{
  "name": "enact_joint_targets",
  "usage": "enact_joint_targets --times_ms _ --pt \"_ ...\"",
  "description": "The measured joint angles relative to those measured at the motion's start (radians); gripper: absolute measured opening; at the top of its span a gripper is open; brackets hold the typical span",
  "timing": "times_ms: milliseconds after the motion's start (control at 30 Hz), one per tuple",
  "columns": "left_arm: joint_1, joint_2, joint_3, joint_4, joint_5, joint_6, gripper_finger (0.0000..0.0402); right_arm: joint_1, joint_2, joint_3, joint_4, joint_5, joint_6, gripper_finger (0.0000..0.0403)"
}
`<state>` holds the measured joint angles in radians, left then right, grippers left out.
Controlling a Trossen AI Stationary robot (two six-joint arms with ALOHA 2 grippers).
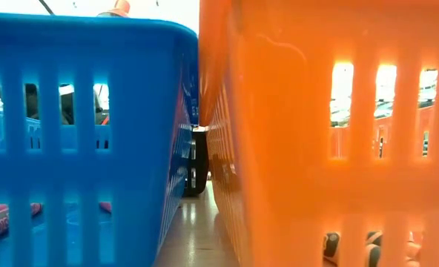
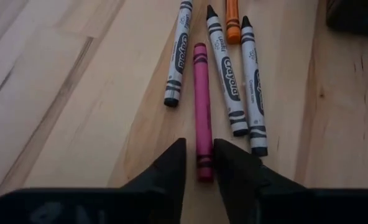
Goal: Sort crayons
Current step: Put the red crayon into the blue basket
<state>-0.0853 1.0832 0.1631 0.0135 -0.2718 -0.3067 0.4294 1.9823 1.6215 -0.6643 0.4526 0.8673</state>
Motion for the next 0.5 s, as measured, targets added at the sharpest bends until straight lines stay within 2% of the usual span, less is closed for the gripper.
enact_joint_targets --times_ms 233,500 --pt "0.0 0.001 -0.002 0.002 -0.003 -0.015 0.0022 0.001 0.0 0.0 0.0 0.01 0.0 0.0094" --pt "0.0 -0.005 -0.005 0.023 -0.004 -0.015 0.003 0.001 0.0 0.0 0.008 0.022 0.018 0.0094"
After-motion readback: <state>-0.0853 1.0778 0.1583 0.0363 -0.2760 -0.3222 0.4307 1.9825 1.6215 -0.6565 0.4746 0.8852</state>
